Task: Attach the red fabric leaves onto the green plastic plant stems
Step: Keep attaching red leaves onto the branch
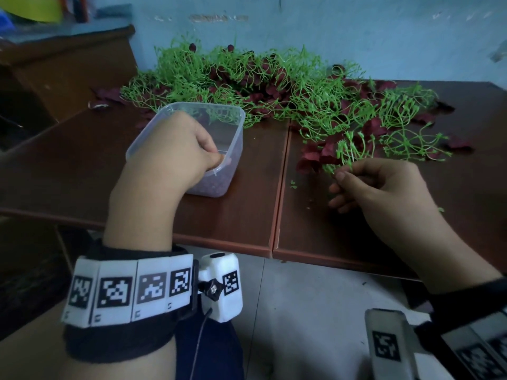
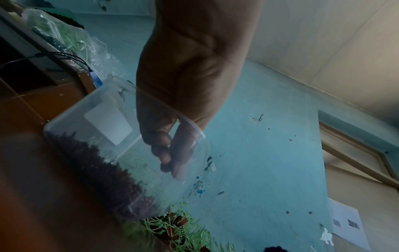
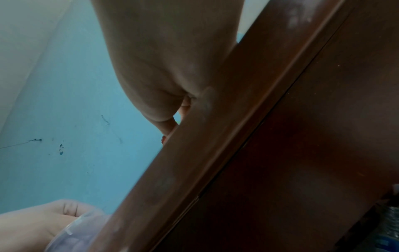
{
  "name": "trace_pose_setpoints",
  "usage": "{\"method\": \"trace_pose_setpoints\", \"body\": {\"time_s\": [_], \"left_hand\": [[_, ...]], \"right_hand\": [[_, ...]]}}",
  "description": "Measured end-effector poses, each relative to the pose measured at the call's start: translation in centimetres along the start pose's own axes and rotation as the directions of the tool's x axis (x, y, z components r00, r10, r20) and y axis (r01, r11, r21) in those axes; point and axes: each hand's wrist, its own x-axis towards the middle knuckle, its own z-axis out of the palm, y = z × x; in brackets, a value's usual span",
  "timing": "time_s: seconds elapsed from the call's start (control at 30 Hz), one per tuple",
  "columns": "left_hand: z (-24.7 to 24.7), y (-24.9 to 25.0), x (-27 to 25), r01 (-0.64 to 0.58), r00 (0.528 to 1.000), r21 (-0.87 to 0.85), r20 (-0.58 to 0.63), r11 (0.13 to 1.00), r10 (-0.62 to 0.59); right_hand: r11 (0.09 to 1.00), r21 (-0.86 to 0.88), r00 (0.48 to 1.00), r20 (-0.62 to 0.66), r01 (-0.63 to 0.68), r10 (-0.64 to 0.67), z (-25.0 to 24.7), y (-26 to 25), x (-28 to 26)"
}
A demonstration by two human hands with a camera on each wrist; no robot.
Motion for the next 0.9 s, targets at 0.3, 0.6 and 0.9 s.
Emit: {"method": "trace_pose_setpoints", "body": {"time_s": [0.3,0.6,0.9], "left_hand": [[0.1,0.1,0.2,-0.003,0.998,-0.109,-0.062,0.994,-0.004],[0.6,0.8,0.3,-0.145,0.98,-0.252,-0.171,0.957,0.103],[0.7,0.6,0.8,-0.11,0.974,-0.207,-0.218,0.972,0.064]], "right_hand": [[1.0,0.002,1.0,-0.004,-0.007,0.007,0.2,0.1,0.1],[1.0,-0.005,1.0,-0.002,0.007,-0.007,0.0,-0.2,-0.1],[1.0,0.021,1.0,0.001,-0.002,0.002,-0.1,-0.2,-0.1]]}}
